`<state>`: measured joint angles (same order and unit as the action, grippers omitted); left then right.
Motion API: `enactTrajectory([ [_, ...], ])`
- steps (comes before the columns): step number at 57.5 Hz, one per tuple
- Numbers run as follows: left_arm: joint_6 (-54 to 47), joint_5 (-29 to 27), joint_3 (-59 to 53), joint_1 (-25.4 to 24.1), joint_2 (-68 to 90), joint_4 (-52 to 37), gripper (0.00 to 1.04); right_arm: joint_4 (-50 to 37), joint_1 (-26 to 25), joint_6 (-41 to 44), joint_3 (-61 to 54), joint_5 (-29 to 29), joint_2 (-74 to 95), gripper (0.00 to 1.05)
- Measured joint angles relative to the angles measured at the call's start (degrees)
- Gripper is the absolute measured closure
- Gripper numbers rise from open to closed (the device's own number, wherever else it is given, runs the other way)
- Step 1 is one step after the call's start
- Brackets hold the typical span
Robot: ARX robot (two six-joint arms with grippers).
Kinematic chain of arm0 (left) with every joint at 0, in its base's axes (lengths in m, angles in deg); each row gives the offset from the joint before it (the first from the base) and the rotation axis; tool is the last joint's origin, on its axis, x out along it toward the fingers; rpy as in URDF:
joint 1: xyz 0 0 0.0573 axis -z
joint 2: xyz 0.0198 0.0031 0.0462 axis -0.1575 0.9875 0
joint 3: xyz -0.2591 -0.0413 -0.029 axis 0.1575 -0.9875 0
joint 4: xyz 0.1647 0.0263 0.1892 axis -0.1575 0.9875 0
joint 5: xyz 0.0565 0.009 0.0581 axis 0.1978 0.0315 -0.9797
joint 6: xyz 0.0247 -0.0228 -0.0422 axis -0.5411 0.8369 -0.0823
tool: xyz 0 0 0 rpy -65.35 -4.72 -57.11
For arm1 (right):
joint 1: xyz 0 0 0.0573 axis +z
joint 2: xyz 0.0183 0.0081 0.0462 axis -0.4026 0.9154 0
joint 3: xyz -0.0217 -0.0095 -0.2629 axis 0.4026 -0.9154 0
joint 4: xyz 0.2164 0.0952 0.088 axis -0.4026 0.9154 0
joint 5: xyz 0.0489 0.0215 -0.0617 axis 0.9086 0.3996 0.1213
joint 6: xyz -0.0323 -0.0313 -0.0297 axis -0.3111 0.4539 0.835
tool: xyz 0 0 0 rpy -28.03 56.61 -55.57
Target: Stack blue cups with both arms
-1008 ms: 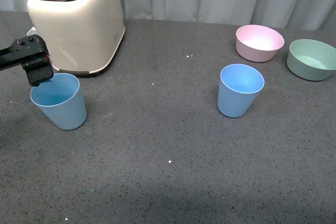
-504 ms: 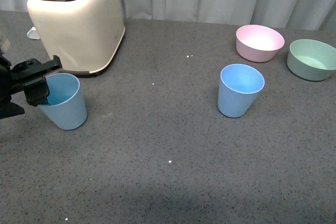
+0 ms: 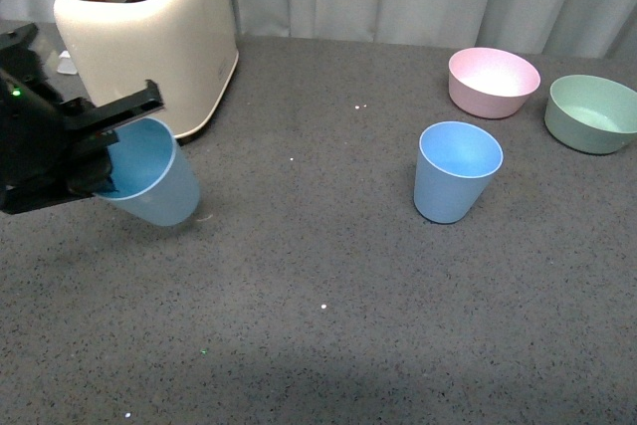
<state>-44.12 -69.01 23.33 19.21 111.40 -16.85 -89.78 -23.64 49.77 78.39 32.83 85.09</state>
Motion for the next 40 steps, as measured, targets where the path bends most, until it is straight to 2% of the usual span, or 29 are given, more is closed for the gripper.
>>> enactTrajectory([
  [14, 3.6, 0.3, 10.6, 9.5, 6.8, 4.0, 1.01, 0.0, 0.0, 0.0, 0.0, 0.0, 0.0, 0.10],
  [31, 4.3, -0.6, 17.1, 11.7, 13.1, 8.0, 1.01, 0.0, 0.0, 0.0, 0.0, 0.0, 0.0, 0.10],
  [40, 4.3, 1.0, 18.1, 11.8, 14.1, 9.9, 1.01, 0.0, 0.0, 0.0, 0.0, 0.0, 0.0, 0.10],
])
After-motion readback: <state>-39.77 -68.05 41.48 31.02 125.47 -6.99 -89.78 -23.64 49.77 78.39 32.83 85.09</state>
